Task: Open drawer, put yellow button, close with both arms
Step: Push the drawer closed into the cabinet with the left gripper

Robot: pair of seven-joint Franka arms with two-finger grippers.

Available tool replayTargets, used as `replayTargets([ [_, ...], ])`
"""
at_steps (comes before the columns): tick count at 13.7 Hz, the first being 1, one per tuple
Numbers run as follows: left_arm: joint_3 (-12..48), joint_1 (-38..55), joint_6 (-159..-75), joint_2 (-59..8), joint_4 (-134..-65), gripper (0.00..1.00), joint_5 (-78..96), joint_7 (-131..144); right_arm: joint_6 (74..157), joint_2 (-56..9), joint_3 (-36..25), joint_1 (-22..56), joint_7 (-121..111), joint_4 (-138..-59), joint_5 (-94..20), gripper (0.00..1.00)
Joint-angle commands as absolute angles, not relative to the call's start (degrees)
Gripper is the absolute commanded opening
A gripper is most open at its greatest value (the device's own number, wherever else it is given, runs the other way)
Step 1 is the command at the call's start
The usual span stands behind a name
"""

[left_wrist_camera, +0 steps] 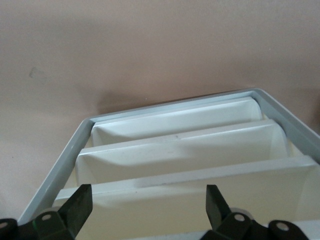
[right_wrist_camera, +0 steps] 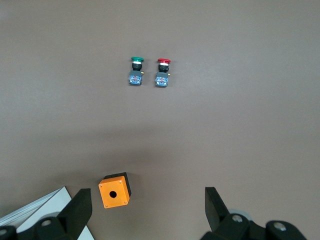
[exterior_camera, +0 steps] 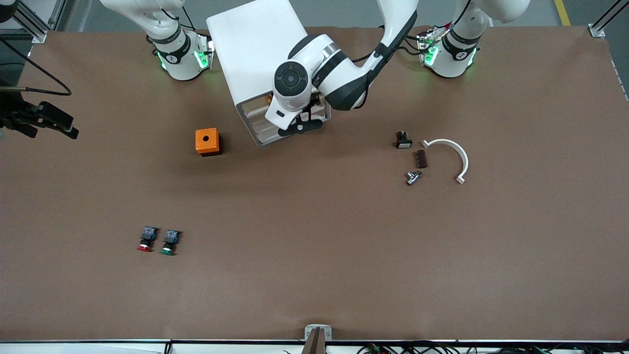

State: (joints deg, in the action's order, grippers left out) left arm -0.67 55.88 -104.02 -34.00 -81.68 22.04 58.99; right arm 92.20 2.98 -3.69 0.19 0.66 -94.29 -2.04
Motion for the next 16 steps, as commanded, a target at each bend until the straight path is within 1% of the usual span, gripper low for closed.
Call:
replayTargets([
  [1,1.67,56.16,-103.97,-33.66,-83.14,1.0,23.38,59.59,90.62,3.6,-2.55,-0.88,0.79,-93.78,-1.49,1.0],
  [6,2.02,54.5,-103.97,-34.19,-83.06,1.0,25.31,59.77,89.03,3.6,-2.55,-0.35,0.18,-91.94,-1.49,1.0],
  [10,1.67,44.76,-103.97,-32.61,-81.92,1.0,22.69,58.98,88.95,3.6,-2.11,0.09,0.53,-91.93,0.87,1.0],
  [16,1.67,34.38,-103.97,-31.11,-79.1,1.0,6.96,58.89,89.12,3.6,-1.32,-1.14,0.53,-91.93,2.37,1.0],
])
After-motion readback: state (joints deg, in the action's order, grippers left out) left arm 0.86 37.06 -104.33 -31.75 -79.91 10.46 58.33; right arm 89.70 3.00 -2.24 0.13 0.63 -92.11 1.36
